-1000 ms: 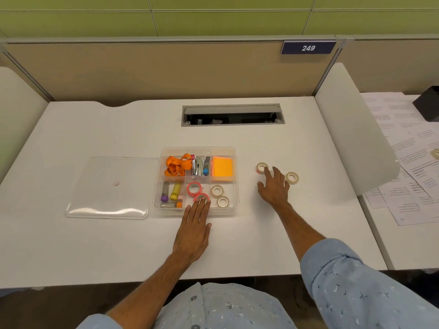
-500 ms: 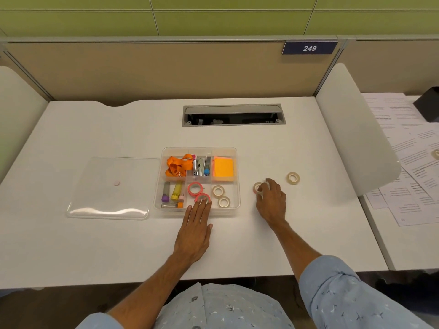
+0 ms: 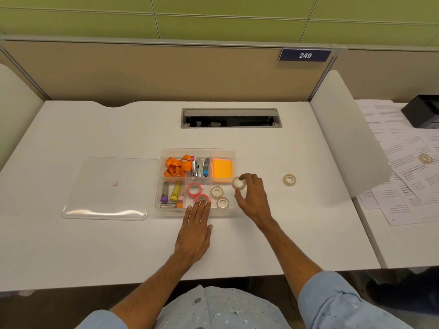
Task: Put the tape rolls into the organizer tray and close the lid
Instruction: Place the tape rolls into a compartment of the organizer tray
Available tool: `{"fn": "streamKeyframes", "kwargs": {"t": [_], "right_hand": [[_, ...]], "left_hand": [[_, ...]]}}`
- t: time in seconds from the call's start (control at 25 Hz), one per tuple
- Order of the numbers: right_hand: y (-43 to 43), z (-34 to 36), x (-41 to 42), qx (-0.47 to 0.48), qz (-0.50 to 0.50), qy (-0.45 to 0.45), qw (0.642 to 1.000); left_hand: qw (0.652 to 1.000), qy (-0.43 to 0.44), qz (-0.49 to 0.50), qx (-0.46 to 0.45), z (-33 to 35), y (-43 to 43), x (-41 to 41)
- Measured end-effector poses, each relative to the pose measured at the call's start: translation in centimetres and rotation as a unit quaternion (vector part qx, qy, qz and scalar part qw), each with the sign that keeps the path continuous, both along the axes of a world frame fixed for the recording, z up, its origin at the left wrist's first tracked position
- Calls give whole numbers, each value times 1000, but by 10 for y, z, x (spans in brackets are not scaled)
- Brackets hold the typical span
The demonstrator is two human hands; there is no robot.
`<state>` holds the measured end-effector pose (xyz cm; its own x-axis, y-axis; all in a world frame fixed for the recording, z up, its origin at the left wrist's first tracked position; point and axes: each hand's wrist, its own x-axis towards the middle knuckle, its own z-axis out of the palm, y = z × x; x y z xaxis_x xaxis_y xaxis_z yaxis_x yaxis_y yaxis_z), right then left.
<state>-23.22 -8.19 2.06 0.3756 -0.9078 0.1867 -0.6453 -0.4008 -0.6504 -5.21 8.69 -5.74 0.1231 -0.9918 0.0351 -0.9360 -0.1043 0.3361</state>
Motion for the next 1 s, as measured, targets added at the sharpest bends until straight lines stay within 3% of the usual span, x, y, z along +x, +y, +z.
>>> {"fn": "streamKeyframes", "kwargs": {"t": [0.28, 0.44, 0.72, 1.0], "right_hand": [[-6, -5, 23, -7, 88, 188, 978], [-7, -3, 22, -47, 83, 212, 973], [-37, -6, -23, -42, -56, 168, 983], [-72, -29, -82, 58, -206, 266, 940]], "left_hand": [[1000, -7, -9, 7, -4, 0, 1], [1000, -8, -8, -3, -3, 2, 1], [1000, -4, -5, -14, -2, 1, 0], [1000, -7, -6, -5, -2, 3, 1]]}}
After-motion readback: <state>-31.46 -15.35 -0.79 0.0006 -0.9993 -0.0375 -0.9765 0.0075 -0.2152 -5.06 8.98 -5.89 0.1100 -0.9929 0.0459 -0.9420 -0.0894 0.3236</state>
